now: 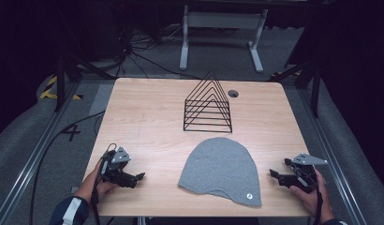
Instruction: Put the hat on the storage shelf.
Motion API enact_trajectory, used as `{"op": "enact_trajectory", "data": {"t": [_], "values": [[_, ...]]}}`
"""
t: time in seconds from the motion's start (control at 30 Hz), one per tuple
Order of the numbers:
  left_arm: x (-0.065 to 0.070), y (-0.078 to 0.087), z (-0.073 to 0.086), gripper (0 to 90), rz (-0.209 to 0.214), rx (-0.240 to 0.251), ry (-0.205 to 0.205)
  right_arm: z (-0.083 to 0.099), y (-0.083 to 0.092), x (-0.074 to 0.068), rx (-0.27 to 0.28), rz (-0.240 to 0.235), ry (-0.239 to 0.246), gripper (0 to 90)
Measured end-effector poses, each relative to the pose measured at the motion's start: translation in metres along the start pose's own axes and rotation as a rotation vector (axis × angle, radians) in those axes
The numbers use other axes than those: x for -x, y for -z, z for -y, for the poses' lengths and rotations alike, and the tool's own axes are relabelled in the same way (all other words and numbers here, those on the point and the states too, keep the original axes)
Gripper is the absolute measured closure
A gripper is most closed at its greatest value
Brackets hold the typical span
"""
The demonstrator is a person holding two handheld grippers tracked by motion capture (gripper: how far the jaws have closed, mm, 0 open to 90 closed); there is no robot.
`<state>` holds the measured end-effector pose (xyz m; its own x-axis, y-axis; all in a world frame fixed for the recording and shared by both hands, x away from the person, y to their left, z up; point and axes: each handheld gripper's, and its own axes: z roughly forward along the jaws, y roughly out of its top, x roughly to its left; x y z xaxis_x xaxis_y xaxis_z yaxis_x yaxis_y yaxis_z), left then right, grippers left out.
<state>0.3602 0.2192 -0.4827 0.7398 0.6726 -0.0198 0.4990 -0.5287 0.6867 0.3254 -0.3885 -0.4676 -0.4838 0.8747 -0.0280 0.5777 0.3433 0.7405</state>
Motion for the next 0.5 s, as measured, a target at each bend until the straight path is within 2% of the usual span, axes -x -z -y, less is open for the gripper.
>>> {"op": "enact_trajectory", "data": {"t": [0.13,0.27,0.37,0.4,0.47,0.5], "values": [[0.000,-0.002,-0.006,0.0,0.008,-0.033,-0.013,-0.001,-0.001,0.001,-0.002,0.005,0.000,15.8],[0.001,-0.005,-0.012,0.3,0.050,-0.052,-0.054,-0.002,-0.002,0.000,-0.002,0.008,-0.005,15.8],[-0.001,-0.006,-0.017,2.4,0.073,-0.061,-0.103,-0.004,-0.003,0.000,-0.009,0.011,-0.009,15.8],[-0.001,-0.007,-0.019,3.7,0.075,-0.057,-0.106,-0.005,-0.004,0.000,-0.011,0.009,0.003,15.8],[-0.001,-0.009,-0.025,12.5,0.086,-0.053,-0.099,-0.008,-0.004,0.001,-0.032,-0.002,0.010,16.0],[-0.001,-0.011,-0.028,17.5,0.086,-0.054,-0.111,-0.011,-0.004,0.002,-0.057,-0.003,0.012,16.6]]}}
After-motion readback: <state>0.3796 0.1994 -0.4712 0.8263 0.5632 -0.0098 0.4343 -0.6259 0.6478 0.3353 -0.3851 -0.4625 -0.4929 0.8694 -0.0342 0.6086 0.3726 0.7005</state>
